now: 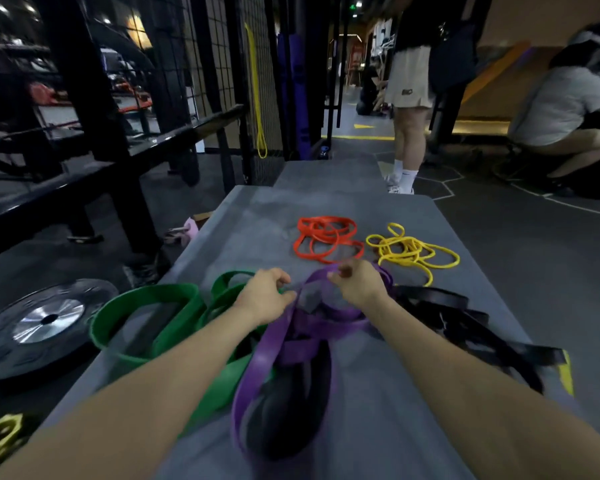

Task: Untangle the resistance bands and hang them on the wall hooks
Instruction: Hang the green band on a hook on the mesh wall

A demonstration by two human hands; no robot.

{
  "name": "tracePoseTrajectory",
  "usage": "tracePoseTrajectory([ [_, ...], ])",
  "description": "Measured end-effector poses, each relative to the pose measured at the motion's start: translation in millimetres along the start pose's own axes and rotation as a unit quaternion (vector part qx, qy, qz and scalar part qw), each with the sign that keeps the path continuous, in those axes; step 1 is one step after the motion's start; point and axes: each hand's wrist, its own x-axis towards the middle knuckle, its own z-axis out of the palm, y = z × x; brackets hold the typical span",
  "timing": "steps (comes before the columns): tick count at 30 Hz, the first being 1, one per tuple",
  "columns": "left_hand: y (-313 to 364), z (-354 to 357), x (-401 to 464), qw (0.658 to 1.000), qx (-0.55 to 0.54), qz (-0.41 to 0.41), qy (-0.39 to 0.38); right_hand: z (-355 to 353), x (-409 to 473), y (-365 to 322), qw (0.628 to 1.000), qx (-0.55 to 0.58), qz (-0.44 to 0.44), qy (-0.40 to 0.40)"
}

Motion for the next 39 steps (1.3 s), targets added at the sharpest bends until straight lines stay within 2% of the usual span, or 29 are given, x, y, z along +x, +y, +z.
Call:
tracePoseTrajectory([
  [3,-10,7,-38,0.998,0.063,0.000,-0.011,8,-36,6,0.999,-0.028,-0.019,-0.032],
  [5,-16,11,-62,0.989,0.142,-0.014,-0.026,15,-53,14,0.996,-0.062,-0.020,-0.063],
  [8,-23,12,-90,0.971,0.239,-0.015,-0.001,22,-75,24,0.991,-0.108,-0.032,-0.078],
  [13,-42,2,-120,0.968,0.241,-0.004,0.063,22,-94,23,0.988,-0.138,-0.057,-0.041],
  [16,-56,-9,-132,0.964,0.256,-0.008,0.072,28,-102,11,0.984,-0.138,-0.112,-0.015],
  [19,-71,-16,-141,0.959,0.278,-0.011,0.062,44,-118,-10,0.974,-0.111,-0.190,-0.057],
  [23,-84,-21,-150,0.970,0.232,-0.044,0.056,69,-133,-26,0.925,-0.194,-0.291,-0.146],
  [27,-93,-28,-153,0.976,0.197,-0.035,0.082,72,-132,-16,0.898,-0.301,-0.266,-0.178],
  [32,-98,-45,-150,0.977,0.153,-0.031,0.145,71,-126,-6,0.908,-0.292,-0.228,-0.195],
  [39,-101,-77,-141,0.970,0.023,-0.061,0.233,57,-122,-1,0.927,-0.283,-0.171,-0.176],
])
